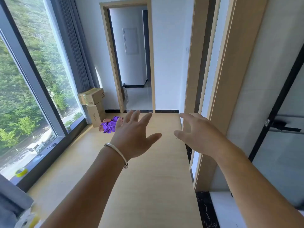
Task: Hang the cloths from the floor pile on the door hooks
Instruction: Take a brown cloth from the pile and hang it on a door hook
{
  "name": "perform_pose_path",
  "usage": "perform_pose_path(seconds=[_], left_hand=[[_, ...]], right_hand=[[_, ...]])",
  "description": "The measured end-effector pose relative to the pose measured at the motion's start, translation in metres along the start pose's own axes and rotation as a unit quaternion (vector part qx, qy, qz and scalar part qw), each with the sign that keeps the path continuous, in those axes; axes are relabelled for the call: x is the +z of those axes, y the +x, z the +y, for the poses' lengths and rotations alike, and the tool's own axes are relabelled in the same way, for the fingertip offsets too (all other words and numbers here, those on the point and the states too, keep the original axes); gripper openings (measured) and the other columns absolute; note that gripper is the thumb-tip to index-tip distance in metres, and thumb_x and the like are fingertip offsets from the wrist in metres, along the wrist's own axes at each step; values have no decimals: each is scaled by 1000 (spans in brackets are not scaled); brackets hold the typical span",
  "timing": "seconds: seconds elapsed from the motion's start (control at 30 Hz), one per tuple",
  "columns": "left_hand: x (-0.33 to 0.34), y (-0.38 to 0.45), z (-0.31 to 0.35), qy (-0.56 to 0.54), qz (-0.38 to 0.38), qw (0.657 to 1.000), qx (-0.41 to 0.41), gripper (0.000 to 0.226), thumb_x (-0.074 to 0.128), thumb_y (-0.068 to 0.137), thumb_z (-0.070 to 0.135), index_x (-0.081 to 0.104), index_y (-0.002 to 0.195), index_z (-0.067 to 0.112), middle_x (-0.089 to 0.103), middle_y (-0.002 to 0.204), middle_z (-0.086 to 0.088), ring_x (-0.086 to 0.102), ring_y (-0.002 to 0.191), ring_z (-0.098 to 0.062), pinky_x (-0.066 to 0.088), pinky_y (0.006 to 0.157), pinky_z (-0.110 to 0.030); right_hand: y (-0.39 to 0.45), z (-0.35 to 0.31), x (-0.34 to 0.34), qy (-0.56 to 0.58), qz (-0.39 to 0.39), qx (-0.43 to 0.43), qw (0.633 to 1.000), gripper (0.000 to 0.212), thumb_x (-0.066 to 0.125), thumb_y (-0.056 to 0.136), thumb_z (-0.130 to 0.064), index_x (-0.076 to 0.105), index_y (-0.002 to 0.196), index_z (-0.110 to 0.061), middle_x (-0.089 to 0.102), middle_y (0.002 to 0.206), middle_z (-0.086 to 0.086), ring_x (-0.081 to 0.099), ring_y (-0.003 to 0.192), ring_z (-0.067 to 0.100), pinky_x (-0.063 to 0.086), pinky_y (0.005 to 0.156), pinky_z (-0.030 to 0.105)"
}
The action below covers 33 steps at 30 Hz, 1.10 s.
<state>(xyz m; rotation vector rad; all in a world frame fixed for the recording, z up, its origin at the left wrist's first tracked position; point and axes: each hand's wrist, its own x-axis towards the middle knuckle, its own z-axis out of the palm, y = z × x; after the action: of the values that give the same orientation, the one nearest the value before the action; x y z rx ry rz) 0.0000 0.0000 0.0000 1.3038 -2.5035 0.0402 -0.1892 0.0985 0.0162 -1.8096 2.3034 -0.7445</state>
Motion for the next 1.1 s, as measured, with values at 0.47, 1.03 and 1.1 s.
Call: perform_pose_path(seconds=[0.47,1.03,1.1], left_hand=[[15,156,-89,-6,9,999,33,75,37,86,72,14,149,37,14,159,-3,0,148,-23,7,117,-54],[64,322,-142,-30,-1,999,40,73,45,89,63,13,149,36,13,158,-2,-2,148,-23,5,116,-54],[71,345,-140,-25,0,999,35,73,45,89,63,12,149,36,13,158,-3,-1,148,-23,6,116,-55]], right_hand=[[174,-29,23,-38,29,0,999,63,53,91,-50,29,147,-33,31,152,-6,33,136,17,34,109,40],[346,-4,68,-12,65,8,998,60,54,89,-49,35,143,-33,36,147,-10,38,131,14,38,103,37],[370,7,72,-5,63,3,998,60,54,88,-49,35,143,-33,36,147,-10,38,131,14,38,103,36]])
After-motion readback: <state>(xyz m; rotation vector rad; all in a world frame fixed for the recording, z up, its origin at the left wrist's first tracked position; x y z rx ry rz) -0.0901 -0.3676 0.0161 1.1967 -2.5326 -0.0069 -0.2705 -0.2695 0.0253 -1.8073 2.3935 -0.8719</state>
